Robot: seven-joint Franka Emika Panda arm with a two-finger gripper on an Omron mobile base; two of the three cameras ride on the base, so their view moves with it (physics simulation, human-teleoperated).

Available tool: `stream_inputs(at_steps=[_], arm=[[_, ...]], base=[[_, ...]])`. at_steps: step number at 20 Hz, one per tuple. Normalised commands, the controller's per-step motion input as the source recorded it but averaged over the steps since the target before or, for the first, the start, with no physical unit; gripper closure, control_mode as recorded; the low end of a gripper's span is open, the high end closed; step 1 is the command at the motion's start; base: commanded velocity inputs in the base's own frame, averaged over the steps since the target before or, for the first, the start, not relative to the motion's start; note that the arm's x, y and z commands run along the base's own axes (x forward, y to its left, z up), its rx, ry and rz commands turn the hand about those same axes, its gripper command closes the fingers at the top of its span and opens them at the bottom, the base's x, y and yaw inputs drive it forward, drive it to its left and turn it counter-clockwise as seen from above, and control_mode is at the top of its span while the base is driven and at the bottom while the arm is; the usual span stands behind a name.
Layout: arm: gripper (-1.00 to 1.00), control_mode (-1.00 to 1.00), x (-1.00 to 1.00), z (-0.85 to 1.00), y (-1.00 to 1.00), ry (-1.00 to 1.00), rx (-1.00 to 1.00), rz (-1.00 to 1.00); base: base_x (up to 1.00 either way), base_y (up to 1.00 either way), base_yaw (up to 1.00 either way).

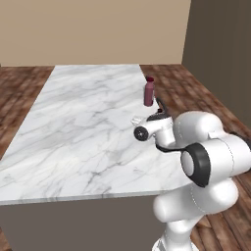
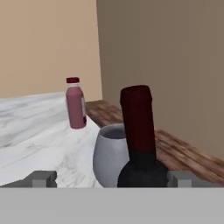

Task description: There is a wine glass and glass cup on the dining counter. Place the wine bottle next to the wine glass and the juice bottle next to the glass cup.

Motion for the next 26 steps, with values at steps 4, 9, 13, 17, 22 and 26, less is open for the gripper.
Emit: stream_inputs(at_steps=[4, 9, 13, 17, 22, 26], arm=[[-1.00, -1.00, -0.34, 0.06, 0.11, -0.01, 0.00, -0.02], [-1.00, -1.00, -0.36, 0.16, 0.11, 0.00, 0.03, -0.03], [-1.00, -1.00, -0.23, 0.40, 0.09, 0.09, 0.11, -0.01], [-1.00, -1.00, -0.20, 0.54, 0.10, 0.23, 0.14, 0.00], [-1.00, -1.00, -0.32, 0.48, 0.09, 0.24, 0.13, 0.00], [-1.00, -1.00, -0.53, 0.32, 0.06, 0.13, 0.08, 0.00]], base=[[0.00, 0.00, 0.00], [0.00, 0.00, 0.00], [0.00, 0.00, 0.00], [0.00, 0.00, 0.00], [0.00, 0.00, 0.00], [0.00, 0.00, 0.00]])
